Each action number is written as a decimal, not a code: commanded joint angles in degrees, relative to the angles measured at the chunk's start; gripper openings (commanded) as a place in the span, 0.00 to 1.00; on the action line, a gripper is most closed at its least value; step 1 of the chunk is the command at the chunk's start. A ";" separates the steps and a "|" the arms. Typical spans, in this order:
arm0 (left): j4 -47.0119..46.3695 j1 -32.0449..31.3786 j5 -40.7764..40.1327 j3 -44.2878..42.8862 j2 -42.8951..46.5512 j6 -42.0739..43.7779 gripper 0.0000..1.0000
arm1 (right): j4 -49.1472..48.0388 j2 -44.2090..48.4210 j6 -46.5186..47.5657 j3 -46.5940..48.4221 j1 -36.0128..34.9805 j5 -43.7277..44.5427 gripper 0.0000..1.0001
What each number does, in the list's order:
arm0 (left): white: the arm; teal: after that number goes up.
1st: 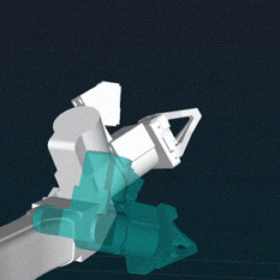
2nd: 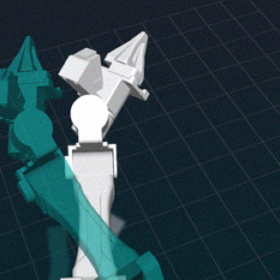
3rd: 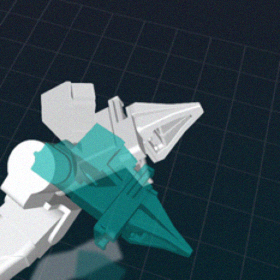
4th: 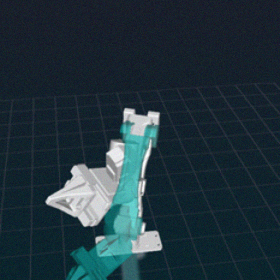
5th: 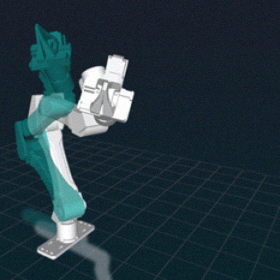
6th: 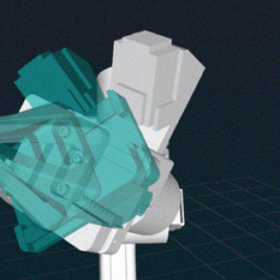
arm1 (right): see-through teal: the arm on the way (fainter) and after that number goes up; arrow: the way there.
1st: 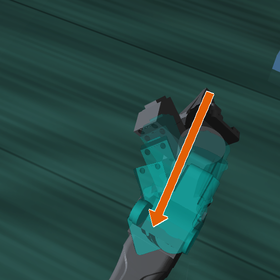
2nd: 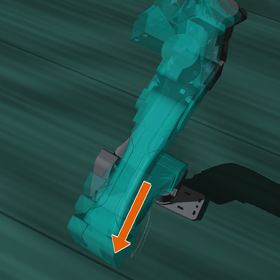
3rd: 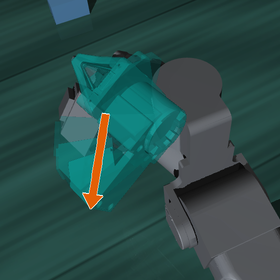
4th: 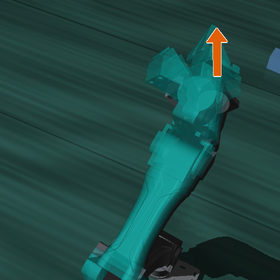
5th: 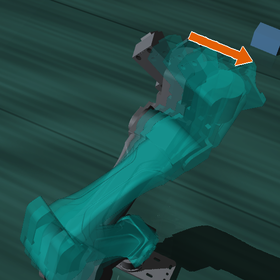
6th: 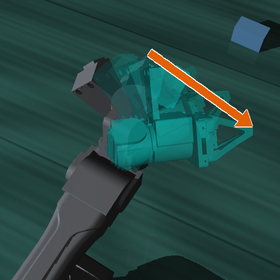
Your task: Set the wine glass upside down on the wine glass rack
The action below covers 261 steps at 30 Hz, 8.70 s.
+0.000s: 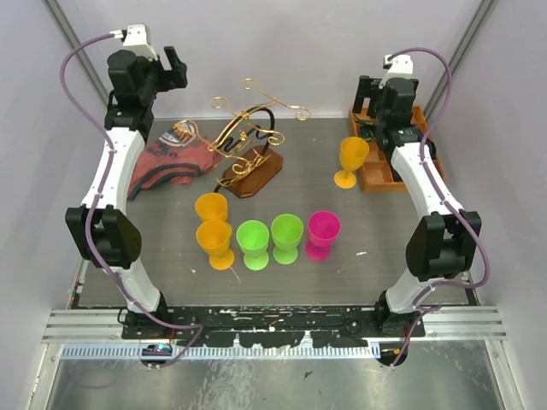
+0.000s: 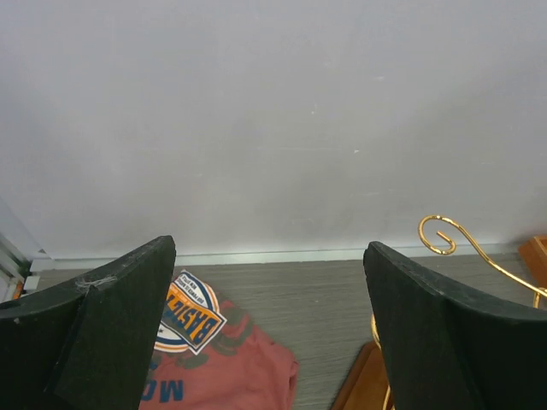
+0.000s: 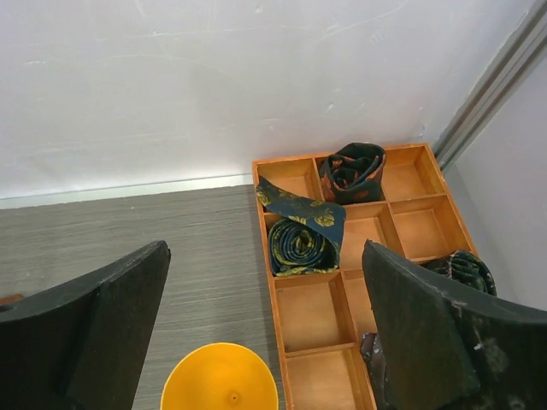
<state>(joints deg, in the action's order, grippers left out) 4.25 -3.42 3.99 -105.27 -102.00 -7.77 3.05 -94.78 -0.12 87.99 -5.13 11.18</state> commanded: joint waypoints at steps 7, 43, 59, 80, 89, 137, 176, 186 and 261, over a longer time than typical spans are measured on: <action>-0.57 0.28 -10.83 -2.11 0.25 -7.02 0.98 | -1.50 -1.13 2.59 3.02 0.04 8.97 1.00; -0.10 0.27 4.99 2.94 2.63 -0.22 0.98 | 38.57 -11.99 -6.76 13.38 0.38 -7.41 0.67; 1.26 0.32 3.66 2.24 1.73 -3.20 0.98 | 39.36 -12.89 -3.73 15.20 0.38 -3.67 0.00; 7.61 0.26 1.84 -13.23 -3.36 -46.55 0.92 | -41.30 1.65 0.00 5.69 -7.70 -20.33 0.00; -7.54 0.17 10.34 -4.87 -2.10 -68.99 0.89 | -64.56 -15.96 -1.59 12.49 -16.78 -25.93 0.00; -10.04 -6.25 9.90 1.86 -2.77 -69.88 0.38 | -68.51 -22.10 7.33 9.26 -27.61 -26.74 0.00; -11.05 5.17 23.76 -10.35 -4.90 -37.53 0.02 | -62.44 -7.35 21.09 -4.75 -28.54 -18.44 0.80; -6.04 7.72 16.59 10.63 11.50 -2.94 0.00 | -47.47 -1.68 24.93 -5.82 -26.28 -10.66 0.96; -59.55 1.57 14.91 55.44 9.87 -0.80 0.00 | -42.21 -7.87 23.65 -4.76 -21.13 -9.95 1.00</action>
<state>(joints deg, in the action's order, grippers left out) -50.52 -1.76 25.26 -50.46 -92.38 -9.47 -35.94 -102.69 22.65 81.73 -26.50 0.45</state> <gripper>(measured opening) 0.042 0.998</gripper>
